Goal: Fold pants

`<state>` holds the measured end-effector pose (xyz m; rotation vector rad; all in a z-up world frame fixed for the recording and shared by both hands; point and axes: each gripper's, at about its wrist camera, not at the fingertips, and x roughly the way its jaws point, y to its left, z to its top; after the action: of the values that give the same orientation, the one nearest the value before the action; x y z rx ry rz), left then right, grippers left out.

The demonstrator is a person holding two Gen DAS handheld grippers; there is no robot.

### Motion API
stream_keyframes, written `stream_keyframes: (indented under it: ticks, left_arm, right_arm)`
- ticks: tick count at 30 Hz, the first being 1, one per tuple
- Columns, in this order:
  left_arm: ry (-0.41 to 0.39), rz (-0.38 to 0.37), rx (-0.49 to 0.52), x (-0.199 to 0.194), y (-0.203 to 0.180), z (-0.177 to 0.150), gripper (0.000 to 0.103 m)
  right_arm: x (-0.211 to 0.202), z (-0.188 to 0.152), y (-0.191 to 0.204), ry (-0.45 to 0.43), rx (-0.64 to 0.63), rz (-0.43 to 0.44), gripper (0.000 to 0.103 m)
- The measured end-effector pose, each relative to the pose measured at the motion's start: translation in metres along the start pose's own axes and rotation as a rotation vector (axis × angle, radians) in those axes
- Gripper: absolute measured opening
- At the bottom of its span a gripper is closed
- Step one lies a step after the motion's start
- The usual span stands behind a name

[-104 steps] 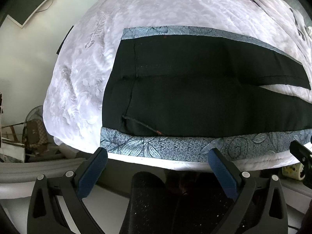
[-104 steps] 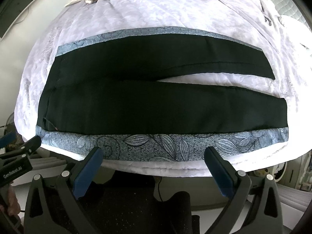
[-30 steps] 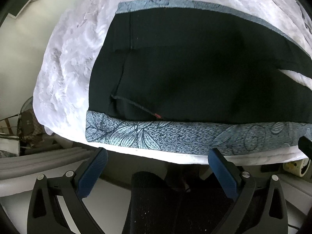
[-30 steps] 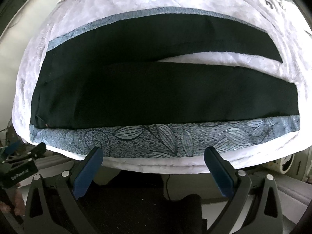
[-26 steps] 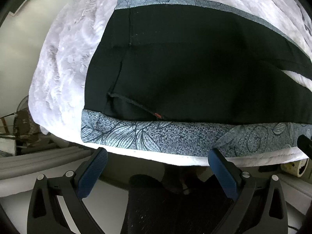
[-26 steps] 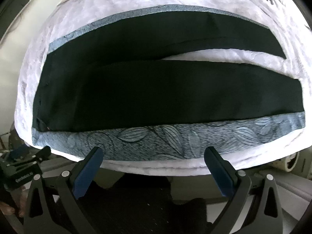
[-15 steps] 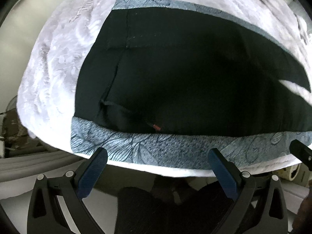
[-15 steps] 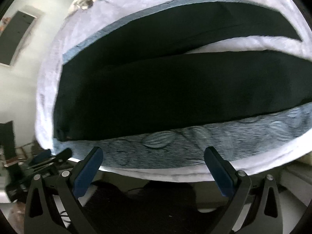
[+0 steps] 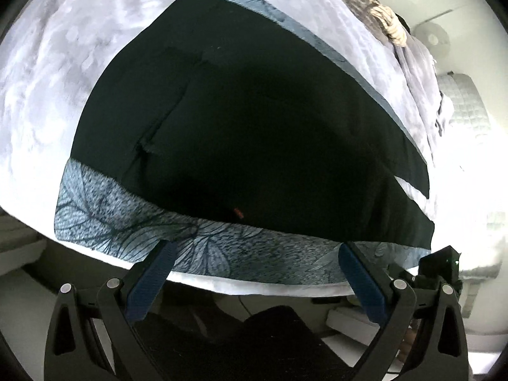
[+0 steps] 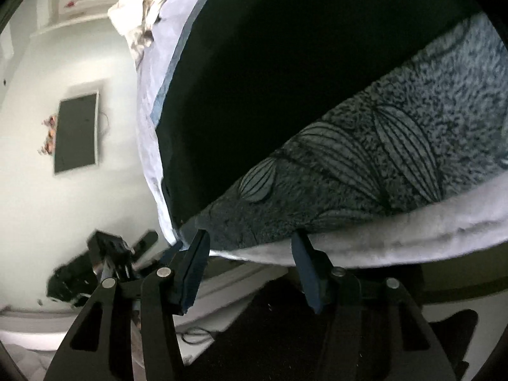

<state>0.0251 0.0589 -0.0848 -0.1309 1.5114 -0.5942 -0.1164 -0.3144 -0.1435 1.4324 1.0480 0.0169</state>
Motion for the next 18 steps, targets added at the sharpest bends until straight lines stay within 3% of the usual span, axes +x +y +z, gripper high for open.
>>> stream_keyframes:
  ticks: [6, 11, 18]
  left_arm:
    - [0.006, -0.047, -0.043, -0.002, 0.017, -0.010, 0.103]
    - [-0.003, -0.051, -0.115, -0.010, 0.038, -0.019, 0.103]
    - [0.020, -0.043, -0.089, 0.007, 0.038, -0.019, 0.103]
  right_arm:
    - [0.032, 0.005, 0.010, 0.038, 0.012, 0.219, 0.059]
    - [0.057, -0.007, 0.020, 0.101, -0.021, 0.165, 0.059]
    - [0.026, -0.012, -0.003, 0.049, 0.004, 0.042, 0.062]
